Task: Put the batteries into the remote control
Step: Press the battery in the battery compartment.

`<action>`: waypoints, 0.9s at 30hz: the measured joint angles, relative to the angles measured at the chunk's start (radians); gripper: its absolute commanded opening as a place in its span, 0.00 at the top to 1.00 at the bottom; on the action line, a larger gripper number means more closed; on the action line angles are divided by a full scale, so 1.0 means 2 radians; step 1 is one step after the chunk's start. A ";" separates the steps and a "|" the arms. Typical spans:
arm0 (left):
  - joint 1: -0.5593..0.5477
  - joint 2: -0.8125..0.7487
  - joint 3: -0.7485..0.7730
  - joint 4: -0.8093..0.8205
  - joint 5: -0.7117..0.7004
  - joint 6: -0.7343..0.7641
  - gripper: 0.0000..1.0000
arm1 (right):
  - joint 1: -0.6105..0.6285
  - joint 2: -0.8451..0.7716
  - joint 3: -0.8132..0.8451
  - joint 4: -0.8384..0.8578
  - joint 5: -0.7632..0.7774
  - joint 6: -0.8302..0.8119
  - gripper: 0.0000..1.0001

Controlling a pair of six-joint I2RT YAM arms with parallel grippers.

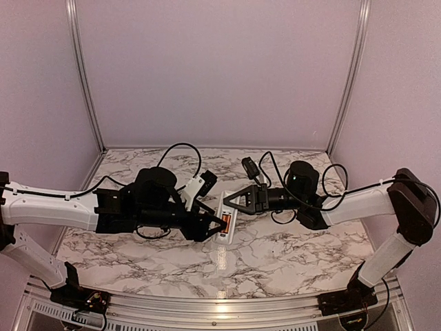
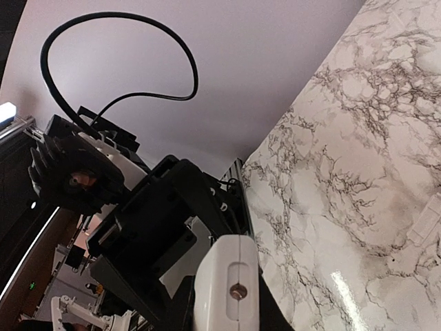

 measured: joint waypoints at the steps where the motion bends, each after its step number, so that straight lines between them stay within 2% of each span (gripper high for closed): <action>1: 0.000 0.007 0.000 0.003 0.007 -0.006 0.41 | 0.000 0.000 0.002 0.000 0.000 -0.002 1.00; 10: 0.000 0.024 0.000 0.017 0.015 -0.033 0.64 | 0.000 0.000 0.004 0.000 0.000 -0.007 1.00; 15: 0.000 0.029 0.002 0.019 0.010 -0.039 0.68 | 0.000 -0.001 0.004 -0.003 0.001 -0.014 1.00; 17: 0.001 0.031 0.005 0.017 0.010 -0.041 0.62 | -0.001 -0.001 0.004 0.000 0.002 -0.019 1.00; 20: 0.003 0.032 0.011 0.011 0.010 -0.033 0.37 | -0.004 -0.002 0.004 0.001 0.002 -0.016 1.00; 21: 0.003 0.032 0.014 0.008 0.010 -0.028 0.32 | -0.005 -0.002 0.004 0.001 0.002 -0.015 1.00; 23: 0.006 0.032 0.018 -0.001 0.010 -0.021 0.28 | -0.007 -0.005 0.004 0.000 0.002 -0.014 1.00; 27: 0.018 0.029 0.019 -0.012 0.004 -0.015 0.27 | -0.025 -0.020 0.003 -0.016 0.004 -0.018 1.00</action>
